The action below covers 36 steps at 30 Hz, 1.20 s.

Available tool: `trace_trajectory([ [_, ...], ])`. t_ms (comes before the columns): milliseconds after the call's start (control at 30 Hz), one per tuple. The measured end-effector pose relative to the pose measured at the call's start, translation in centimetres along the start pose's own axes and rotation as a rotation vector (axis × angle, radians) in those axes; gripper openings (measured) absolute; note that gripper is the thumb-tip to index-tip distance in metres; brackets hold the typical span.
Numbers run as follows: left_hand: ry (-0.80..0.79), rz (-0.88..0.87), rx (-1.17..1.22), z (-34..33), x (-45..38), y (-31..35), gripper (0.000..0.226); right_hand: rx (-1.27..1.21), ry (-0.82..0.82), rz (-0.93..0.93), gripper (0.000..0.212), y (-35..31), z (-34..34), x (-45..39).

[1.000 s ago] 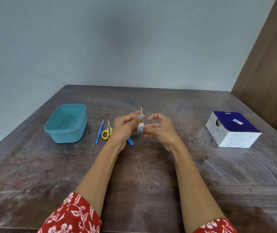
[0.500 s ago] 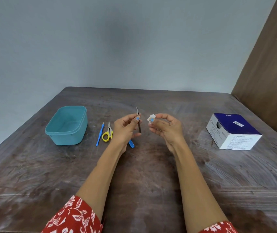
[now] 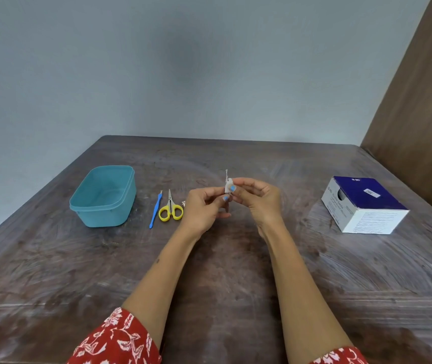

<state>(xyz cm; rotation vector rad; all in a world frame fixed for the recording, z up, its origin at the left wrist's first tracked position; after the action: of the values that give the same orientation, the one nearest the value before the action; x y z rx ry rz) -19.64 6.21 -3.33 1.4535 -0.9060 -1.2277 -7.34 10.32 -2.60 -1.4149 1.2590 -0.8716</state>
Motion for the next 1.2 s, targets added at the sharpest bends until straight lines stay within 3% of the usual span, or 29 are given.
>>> trace_trajectory([
  [300, -0.042, 0.015, -0.080, -0.4, -0.1, -0.6, 0.020, 0.034, 0.118, 0.017, 0.028, -0.6, 0.8, 0.0],
  [467, -0.043, -0.011, -0.117, 0.0, -0.2, -0.6, 0.015, 0.084, 0.080, -0.054, 0.032, -0.3, 0.7, 0.2],
  [600, -0.070, 0.002, -0.118, -0.3, -0.2, -0.7, 0.015, -0.011, 0.147, -0.004, 0.042, -0.9, 1.2, 0.1],
  [833, -0.057, 0.000, -0.163, 0.1, -0.2, -0.5, 0.015, 0.074, 0.097, -0.068, 0.041, -0.2, 1.0, 0.1],
  [1200, -0.069, 0.007, -0.207, -0.4, 0.0, -0.2, 0.017, -0.196, 0.292, -0.002, 0.040, -0.9, 2.4, 0.0],
])
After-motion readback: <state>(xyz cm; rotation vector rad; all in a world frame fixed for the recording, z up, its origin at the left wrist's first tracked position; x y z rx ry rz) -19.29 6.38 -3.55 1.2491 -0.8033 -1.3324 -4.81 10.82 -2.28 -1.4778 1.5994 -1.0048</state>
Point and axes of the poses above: each hand's wrist, its own x-axis away from the middle knuckle, its own z-axis out of the back of the hand, y = z × x, the point moved 7 cm from there along -x, towards the middle knuckle, and after that the axes turned 5 degrees about -z, right-handed, at the moved point
